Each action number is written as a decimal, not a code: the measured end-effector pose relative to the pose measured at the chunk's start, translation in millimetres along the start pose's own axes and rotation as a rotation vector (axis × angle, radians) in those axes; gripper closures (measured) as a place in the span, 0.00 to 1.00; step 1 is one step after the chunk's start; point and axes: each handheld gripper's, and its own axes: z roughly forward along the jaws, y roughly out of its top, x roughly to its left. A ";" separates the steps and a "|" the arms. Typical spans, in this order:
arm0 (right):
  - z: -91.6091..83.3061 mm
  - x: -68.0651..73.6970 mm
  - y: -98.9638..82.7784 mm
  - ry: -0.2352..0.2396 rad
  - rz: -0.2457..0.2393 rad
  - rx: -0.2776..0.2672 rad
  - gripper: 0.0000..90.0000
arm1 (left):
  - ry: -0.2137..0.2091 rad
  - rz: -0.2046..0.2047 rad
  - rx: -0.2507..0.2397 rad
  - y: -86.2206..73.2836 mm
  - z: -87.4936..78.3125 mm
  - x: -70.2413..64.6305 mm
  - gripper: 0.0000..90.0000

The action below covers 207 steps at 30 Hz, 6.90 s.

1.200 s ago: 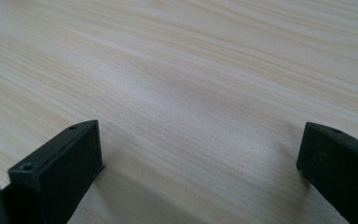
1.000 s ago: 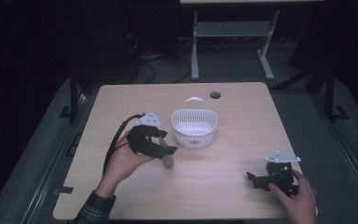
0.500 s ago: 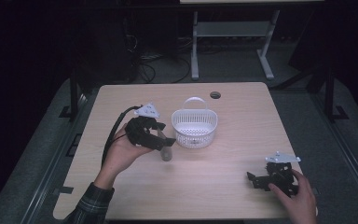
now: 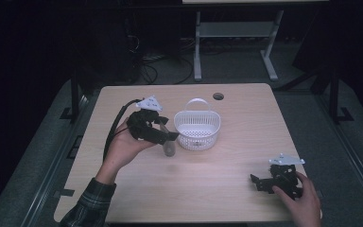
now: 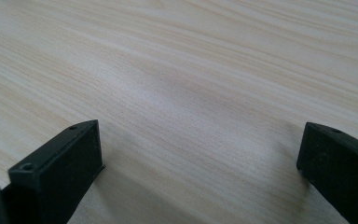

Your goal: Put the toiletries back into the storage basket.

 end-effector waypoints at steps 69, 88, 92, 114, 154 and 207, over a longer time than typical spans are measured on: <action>0.0 0.0 0.0 0.000 0.000 0.000 0.00 | 0.034 -0.008 -0.064 75.5 26.1 29.5 0.33; 0.0 0.0 0.0 0.000 0.000 0.000 0.00 | 0.060 -0.018 -0.041 68.3 51.6 32.1 0.33; 0.0 0.1 0.0 0.000 0.001 0.000 0.00 | 0.059 -0.026 -0.036 64.4 55.6 33.6 0.33; 0.1 -0.1 0.0 -0.001 -0.001 0.000 0.00 | 0.054 -0.055 0.018 41.4 80.9 42.3 0.33; 0.1 -0.1 0.0 -0.002 0.000 0.000 0.00 | 0.062 -0.053 0.068 17.6 108.0 45.3 0.32; 0.1 -0.1 0.0 -0.002 -0.001 0.000 0.00 | 0.136 -0.030 -0.005 -17.8 33.3 37.7 0.20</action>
